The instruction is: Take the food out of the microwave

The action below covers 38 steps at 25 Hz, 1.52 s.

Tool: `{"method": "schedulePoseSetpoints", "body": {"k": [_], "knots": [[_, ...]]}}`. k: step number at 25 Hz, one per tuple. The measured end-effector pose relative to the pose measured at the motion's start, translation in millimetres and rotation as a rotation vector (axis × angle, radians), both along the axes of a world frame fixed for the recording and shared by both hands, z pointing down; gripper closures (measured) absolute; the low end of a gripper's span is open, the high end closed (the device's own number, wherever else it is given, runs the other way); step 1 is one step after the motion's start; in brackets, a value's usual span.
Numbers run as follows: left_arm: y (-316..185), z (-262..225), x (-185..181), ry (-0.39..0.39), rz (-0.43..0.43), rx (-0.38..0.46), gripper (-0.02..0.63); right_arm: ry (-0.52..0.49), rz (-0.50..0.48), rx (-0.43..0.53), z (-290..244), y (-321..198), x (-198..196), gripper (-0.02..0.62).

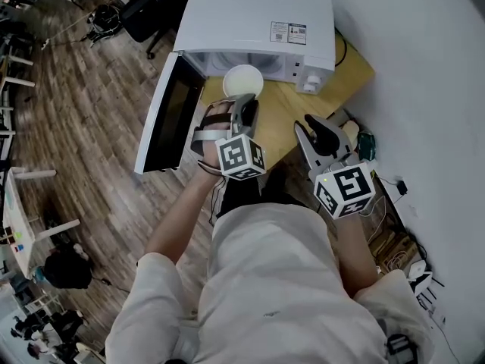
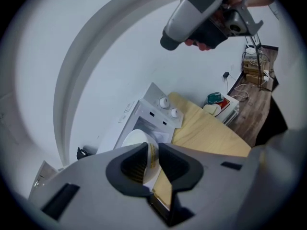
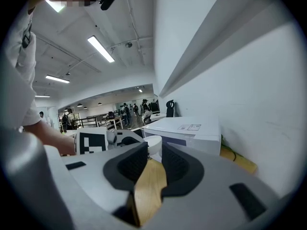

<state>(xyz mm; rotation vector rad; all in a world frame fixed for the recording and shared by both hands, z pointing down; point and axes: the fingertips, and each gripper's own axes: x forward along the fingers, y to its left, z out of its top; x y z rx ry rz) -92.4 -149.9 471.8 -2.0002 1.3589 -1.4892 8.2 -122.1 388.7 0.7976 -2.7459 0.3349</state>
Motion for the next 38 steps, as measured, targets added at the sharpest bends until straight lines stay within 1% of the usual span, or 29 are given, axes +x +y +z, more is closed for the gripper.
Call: {"method": "schedulePoseSetpoints", "body": {"k": [4,8,14,18,22,29,38], "knots": [[7.1,-15.9,2.7,0.011,0.004,0.005,0.540,-0.003,-0.016,0.019,-5.5,4.1,-6.3,0.520],[13.9,-28.9,-0.3,0.000,-0.001,0.011,0.540,-0.010,-0.032,0.040,-13.6,8.6,-12.7,0.537],[20.5,-37.4,1.3,-0.010,0.018,-0.013,0.538,-0.017,-0.036,0.063,-21.8,9.3,-16.6,0.555],[24.8,-42.0,3.6,-0.021,0.024,-0.026,0.538,-0.015,-0.039,0.081,-27.8,8.1,-14.8,0.561],[26.3,-51.2,8.3,-0.023,0.033,-0.020,0.538,-0.014,-0.035,0.095,-32.8,5.6,-11.3,0.568],[25.8,-65.2,17.5,-0.032,0.056,-0.014,0.540,-0.017,-0.028,0.102,-36.9,0.4,-10.4,0.578],[25.9,-76.2,29.1,-0.020,0.082,-0.010,0.540,-0.018,-0.019,0.102,-38.2,-0.5,-11.2,0.595]]}}
